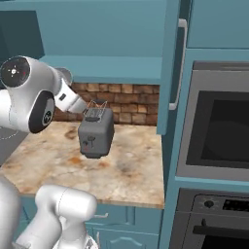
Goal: Move the glass cup from next to the sink to the open cabinet. Then, move the bowl with the lime to the fridge to clear the area for faucet cleaning.
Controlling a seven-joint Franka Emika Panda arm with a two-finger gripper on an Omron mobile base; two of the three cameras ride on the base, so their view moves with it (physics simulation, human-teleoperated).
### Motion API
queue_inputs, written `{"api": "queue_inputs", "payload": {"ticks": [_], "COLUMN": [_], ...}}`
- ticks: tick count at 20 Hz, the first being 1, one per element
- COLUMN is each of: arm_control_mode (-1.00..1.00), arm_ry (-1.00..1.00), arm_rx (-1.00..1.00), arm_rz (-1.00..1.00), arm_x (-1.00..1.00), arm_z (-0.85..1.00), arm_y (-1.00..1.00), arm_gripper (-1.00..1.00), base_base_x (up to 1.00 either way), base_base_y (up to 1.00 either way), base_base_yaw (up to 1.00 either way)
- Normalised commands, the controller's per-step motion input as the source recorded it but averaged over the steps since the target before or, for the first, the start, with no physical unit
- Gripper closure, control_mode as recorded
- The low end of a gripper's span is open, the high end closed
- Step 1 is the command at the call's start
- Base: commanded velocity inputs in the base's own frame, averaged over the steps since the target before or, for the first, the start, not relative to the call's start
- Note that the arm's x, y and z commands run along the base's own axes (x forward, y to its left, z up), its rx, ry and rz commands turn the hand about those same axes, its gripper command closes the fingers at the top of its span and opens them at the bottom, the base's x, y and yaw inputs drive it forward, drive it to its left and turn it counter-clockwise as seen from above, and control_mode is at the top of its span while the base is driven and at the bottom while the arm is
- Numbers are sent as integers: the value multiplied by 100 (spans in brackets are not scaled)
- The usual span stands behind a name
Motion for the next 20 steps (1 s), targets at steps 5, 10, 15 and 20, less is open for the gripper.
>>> {"api": "queue_inputs", "payload": {"ticks": [5, 10, 15, 20], "arm_control_mode": [-100, -100, -100, -100], "arm_ry": [-5, -1, 7, 1], "arm_rx": [28, 8, 0, 0], "arm_rz": [-21, 0, 0, 0], "arm_x": [2, 37, 92, 77], "arm_z": [94, 14, -29, -23], "arm_y": [-10, -18, 0, 0], "arm_gripper": [100, 100, 100, 100], "base_base_x": [0, 0, 0, 0], "base_base_y": [0, 0, 0, 0], "base_base_yaw": [0, 0, 0, 0]}}
